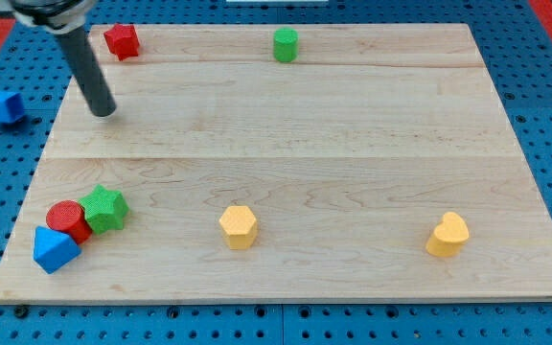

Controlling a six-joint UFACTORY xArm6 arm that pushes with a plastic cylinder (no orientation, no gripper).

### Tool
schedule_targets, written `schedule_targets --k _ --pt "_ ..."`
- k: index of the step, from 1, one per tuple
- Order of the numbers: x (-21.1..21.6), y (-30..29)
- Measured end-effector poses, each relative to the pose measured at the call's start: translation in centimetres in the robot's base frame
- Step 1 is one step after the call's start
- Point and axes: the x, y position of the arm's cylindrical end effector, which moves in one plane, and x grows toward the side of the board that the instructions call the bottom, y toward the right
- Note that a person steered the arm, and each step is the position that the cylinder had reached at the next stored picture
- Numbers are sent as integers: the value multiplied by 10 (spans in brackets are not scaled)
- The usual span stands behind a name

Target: Push the red star to the bottom left of the green circle

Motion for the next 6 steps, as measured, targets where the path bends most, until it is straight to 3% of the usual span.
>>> schedule_targets --k 2,3,4,5,6 --pt "-143 31" --pt "-164 1" --pt "-122 -42" --pt "-52 5" --pt "-86 11"
